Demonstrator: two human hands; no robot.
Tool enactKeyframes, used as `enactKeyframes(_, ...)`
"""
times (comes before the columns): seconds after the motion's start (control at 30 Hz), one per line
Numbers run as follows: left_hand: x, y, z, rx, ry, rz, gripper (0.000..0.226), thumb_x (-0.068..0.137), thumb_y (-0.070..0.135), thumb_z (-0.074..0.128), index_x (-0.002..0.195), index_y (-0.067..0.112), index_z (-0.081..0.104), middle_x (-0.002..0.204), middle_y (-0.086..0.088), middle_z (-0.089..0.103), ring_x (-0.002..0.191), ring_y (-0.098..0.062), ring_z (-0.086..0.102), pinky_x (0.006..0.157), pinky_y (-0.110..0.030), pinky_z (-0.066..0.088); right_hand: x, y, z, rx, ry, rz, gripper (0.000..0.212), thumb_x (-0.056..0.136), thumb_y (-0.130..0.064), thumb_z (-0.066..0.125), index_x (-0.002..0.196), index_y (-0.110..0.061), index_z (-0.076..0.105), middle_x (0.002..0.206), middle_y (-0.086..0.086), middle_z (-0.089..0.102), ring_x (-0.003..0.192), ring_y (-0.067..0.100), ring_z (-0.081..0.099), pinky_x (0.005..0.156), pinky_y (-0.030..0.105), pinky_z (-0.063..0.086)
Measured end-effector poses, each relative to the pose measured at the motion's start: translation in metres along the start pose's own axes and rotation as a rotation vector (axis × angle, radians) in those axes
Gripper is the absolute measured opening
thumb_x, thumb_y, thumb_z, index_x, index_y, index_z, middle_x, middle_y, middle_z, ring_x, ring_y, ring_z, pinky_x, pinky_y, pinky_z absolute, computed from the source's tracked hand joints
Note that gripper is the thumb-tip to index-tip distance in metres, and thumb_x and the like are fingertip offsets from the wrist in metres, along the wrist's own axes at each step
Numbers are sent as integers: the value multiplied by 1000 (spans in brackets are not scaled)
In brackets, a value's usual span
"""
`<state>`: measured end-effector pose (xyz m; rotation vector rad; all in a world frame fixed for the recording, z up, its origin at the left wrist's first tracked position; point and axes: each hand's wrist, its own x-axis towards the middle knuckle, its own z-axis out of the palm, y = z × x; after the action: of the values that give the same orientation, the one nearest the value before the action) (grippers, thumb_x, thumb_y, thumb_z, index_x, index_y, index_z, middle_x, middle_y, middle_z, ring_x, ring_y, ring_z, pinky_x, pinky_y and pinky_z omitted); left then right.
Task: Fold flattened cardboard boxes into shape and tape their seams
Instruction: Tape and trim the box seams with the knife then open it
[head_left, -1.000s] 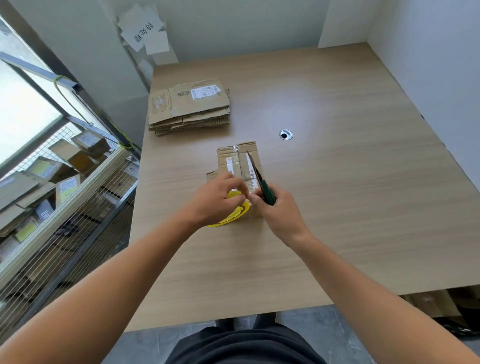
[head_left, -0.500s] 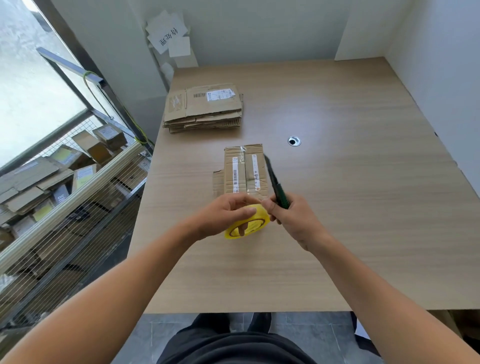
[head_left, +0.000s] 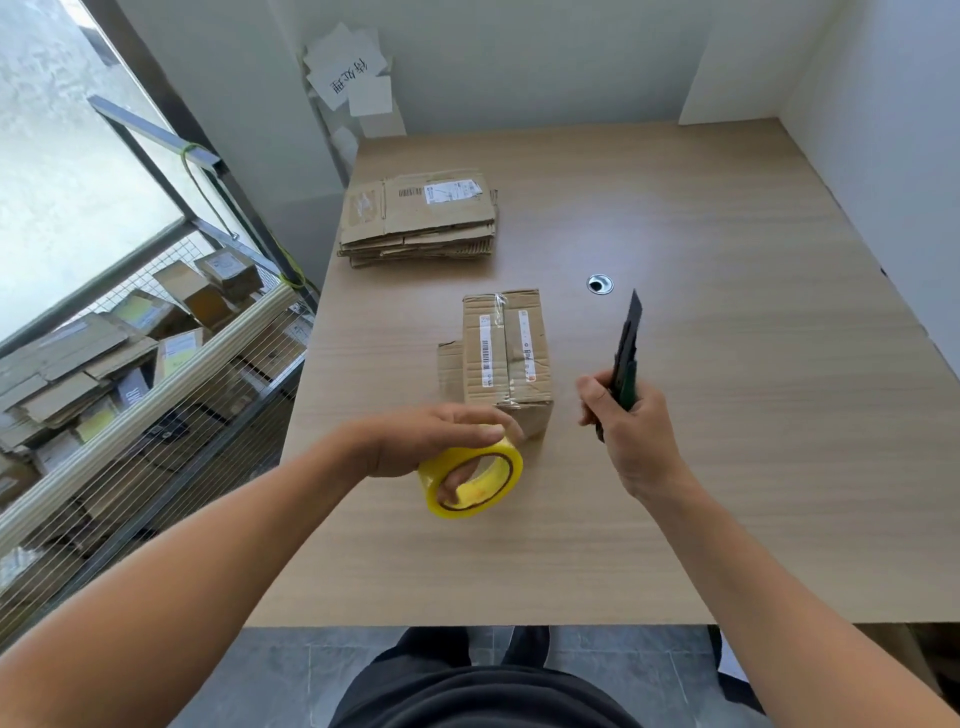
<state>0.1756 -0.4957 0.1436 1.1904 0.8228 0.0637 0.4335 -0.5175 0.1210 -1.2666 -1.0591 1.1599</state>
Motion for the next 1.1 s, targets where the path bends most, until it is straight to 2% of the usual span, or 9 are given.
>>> enactKeyframes(0.13,4,-8,-7,460,270,-402,54,94,69,48,107,17,58,62,-11,63,48,-26,58,53,-32,52,2,11,7,-133,-25,-37,25,91,-29,70,77,-10,62,58,-3,57,57,13,54,61,25,47)
enactKeyframes(0.27,5,-4,-33,507,452,-186,27,93,60,59,100,34,62,88,0,72,51,-5,61,53,-27,47,7,38,12,-127,87,112,27,96,-24,68,69,-20,65,62,-1,62,62,14,55,63,28,46)
enactKeyframes(0.5,20,2,-56,749,464,-273,32,96,64,48,105,36,63,84,5,61,48,-17,65,55,-25,45,27,68,17,-291,124,208,29,96,-35,65,73,-17,63,65,-2,63,57,7,55,60,29,45)
enactKeyframes(0.63,30,-10,-70,886,507,-288,31,96,63,48,100,37,65,84,7,62,40,-11,62,60,-24,41,36,82,21,-391,119,220,37,97,-36,64,87,0,62,82,24,66,71,33,62,65,43,50)
enactKeyframes(0.7,36,-18,-74,925,521,-268,30,95,62,51,99,37,67,94,7,65,39,-10,61,60,-23,40,38,86,24,-414,128,218,37,98,-34,63,88,2,59,84,28,64,79,41,63,70,48,52)
enactKeyframes(0.77,42,-24,-78,939,553,-230,29,93,63,54,97,38,69,106,8,61,40,-10,60,59,-23,40,39,88,25,-446,135,227,36,98,-32,62,82,0,56,75,23,59,69,38,55,65,47,48)
enactKeyframes(0.83,48,-32,-82,973,599,-200,24,91,64,57,91,42,68,120,8,55,59,-7,63,66,-25,43,38,91,25,-484,142,220,37,98,-30,61,71,-9,46,63,8,47,59,24,42,58,41,37)
enactKeyframes(0.93,58,-43,-83,1007,649,-126,21,90,60,61,79,42,63,135,8,56,111,-14,61,92,-34,46,37,93,25,-512,155,220,39,98,-29,61,68,-16,41,61,-1,40,57,18,36,57,36,31)
enactKeyframes(1.1,61,-52,-84,1005,661,-34,27,92,53,63,70,39,57,130,15,62,113,-18,61,89,-44,52,40,101,23,-478,106,250,37,98,-33,60,77,-4,52,70,19,54,64,20,46,61,36,38)
